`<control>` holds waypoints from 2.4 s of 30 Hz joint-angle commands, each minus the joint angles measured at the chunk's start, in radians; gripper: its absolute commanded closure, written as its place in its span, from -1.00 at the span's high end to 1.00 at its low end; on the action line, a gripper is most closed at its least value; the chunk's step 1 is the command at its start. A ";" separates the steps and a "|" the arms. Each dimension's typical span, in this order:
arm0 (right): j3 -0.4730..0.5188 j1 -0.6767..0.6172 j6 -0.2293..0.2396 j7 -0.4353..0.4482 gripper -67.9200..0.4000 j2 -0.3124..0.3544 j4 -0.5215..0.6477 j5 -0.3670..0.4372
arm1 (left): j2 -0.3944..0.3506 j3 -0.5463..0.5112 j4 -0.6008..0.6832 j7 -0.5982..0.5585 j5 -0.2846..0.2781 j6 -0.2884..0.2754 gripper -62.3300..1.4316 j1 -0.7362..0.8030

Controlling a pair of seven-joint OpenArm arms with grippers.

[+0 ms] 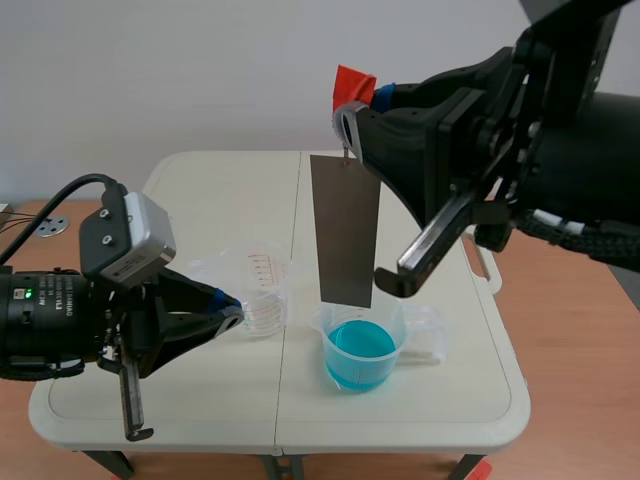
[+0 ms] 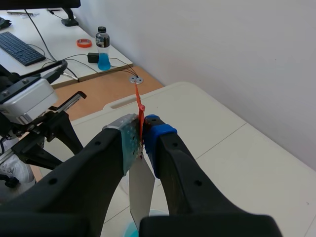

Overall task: Hold the metal plate by the orange handle, dip it into the blue solution, take it out and point at it, then put the plate back in the beaker on the left.
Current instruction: 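Raise the plate and point at it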

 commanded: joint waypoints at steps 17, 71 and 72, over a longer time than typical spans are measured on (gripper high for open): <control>0.006 0.006 0.008 0.014 -0.95 0.002 0.025 0.016 | 0.121 0.047 0.011 0.123 -0.010 -0.050 -0.87 -0.108; 0.005 0.014 0.008 0.015 -0.94 0.002 0.025 0.016 | -0.201 -0.602 0.000 -0.171 -0.021 0.408 -0.87 0.980; 0.005 0.018 0.008 0.015 -0.94 0.002 0.025 0.016 | -0.201 -0.602 -0.008 -0.171 -0.021 0.407 -0.87 1.001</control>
